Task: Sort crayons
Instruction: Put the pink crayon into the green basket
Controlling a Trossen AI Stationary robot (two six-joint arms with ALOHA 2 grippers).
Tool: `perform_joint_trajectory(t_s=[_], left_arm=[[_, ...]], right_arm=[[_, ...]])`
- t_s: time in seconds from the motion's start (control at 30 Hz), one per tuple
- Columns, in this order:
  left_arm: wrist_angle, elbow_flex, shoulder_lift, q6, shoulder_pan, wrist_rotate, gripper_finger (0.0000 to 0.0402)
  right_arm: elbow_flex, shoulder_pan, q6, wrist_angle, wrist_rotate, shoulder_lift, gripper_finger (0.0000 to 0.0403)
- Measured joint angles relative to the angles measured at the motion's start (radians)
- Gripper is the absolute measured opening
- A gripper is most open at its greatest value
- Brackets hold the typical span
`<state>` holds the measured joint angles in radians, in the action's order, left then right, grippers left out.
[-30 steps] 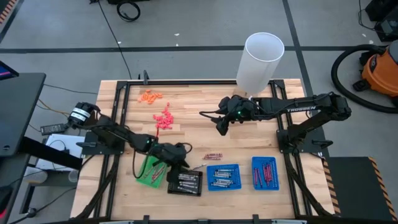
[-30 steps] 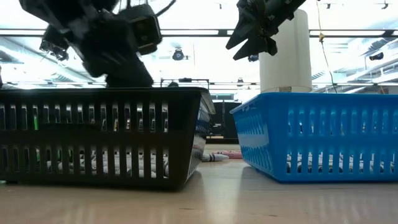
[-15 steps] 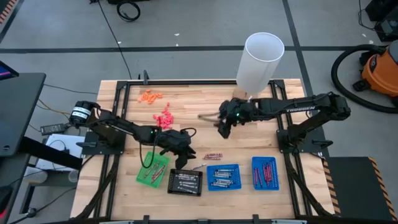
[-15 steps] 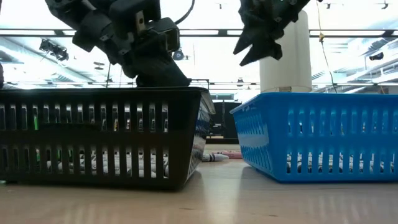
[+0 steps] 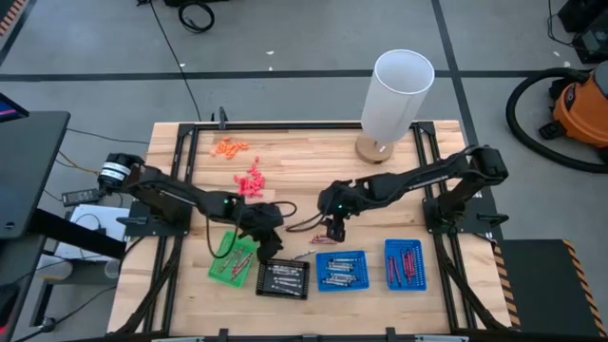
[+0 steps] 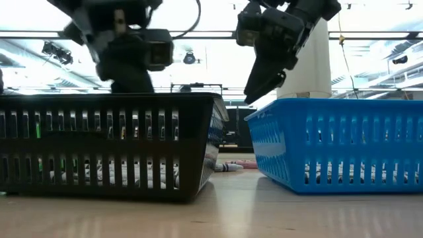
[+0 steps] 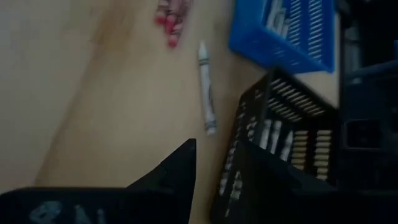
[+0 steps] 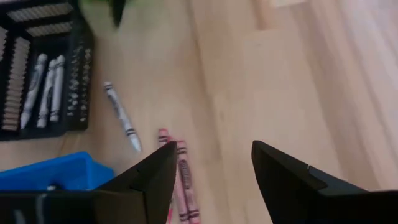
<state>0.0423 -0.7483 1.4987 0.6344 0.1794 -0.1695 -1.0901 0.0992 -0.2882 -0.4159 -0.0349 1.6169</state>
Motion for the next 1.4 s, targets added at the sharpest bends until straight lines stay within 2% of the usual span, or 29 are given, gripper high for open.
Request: perform_joint_trajectory(t_s=[0.23, 0.4, 0.53, 0.77, 1.03, 1.2, 1.4], left_arm=[[0.249, 0.0, -0.18, -0.006, 0.059, 0.185, 0.013], [0.308, 0.0, -0.292, -0.025, 0.073, 0.239, 0.013], [0.368, 0.0, -0.36, -0.02, 0.078, 0.291, 0.013], [0.391, 0.0, -0.463, -0.031, 0.082, 0.418, 0.013], [0.394, 0.0, -0.534, -0.047, 0.082, 0.494, 0.013], [0.368, 0.0, -0.534, -0.047, 0.081, 0.51, 0.013], [0.36, 0.0, -0.532, -0.047, 0.081, 0.512, 0.013]], right_arm=[[0.0, 0.045, 0.052, 0.044, -0.023, 0.076, 0.0205], [0.031, 0.056, 0.046, 0.114, -0.005, 0.128, 0.0204], [0.065, 0.055, 0.021, 0.1, -0.001, 0.147, 0.0203], [0.104, 0.06, 0.021, 0.126, -0.018, 0.145, 0.0203], [0.133, 0.06, 0.034, 0.143, -0.02, 0.148, 0.0203], [0.133, 0.06, 0.06, 0.145, -0.05, 0.159, 0.0203], [0.131, 0.055, 0.059, 0.164, -0.034, 0.202, 0.0203]])
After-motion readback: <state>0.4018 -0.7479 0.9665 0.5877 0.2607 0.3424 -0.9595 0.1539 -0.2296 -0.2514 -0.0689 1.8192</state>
